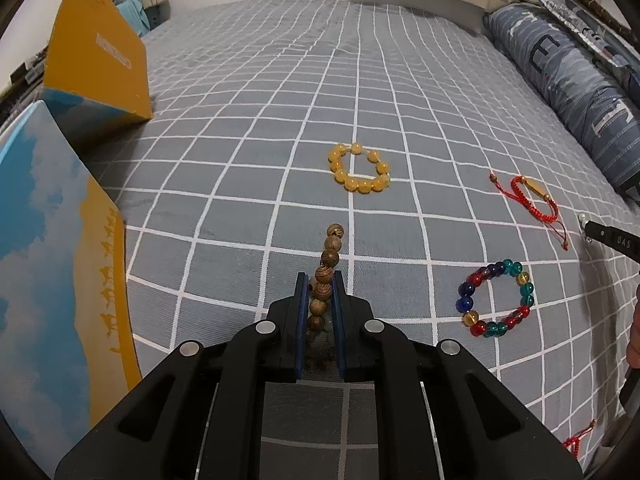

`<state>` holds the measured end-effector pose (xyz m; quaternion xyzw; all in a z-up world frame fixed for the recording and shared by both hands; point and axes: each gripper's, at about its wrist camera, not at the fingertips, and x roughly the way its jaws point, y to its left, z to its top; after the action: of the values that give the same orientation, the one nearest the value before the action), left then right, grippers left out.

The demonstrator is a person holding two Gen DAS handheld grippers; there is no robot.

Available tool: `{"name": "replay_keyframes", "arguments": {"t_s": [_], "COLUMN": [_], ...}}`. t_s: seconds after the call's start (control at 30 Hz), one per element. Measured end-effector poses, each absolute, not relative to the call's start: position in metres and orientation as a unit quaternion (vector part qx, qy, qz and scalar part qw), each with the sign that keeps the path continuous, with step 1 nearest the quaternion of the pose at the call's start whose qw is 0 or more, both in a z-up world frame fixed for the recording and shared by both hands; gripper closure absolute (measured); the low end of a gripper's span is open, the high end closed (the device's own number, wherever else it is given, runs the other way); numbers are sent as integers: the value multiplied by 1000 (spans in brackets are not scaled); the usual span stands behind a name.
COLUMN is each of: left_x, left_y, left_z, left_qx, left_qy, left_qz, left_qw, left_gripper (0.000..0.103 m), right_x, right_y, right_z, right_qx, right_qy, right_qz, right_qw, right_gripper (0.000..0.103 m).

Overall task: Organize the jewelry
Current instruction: 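Grasp the brown wooden bead bracelet with the left tool while the right tool grasps the pearl string, then carry the wooden bracelet and pearl string over the white box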

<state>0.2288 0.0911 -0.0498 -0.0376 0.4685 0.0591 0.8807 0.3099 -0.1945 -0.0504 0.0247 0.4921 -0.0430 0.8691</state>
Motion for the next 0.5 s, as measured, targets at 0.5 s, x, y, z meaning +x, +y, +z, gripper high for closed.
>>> {"name": "replay_keyframes", "arguments": {"t_s": [0.5], "left_x": [218], "left_y": [87], "left_z": [-31], "left_qx": [-37], "left_qy": [450], "left_qz": [49], "left_qw": [891], "left_gripper": [92], "right_x": [287], "right_y": [-195], "right_z": [-33], "right_qx": [20], "right_qy": [479], "right_qz": [-45], "right_qw": [876], "right_gripper": [92]}}
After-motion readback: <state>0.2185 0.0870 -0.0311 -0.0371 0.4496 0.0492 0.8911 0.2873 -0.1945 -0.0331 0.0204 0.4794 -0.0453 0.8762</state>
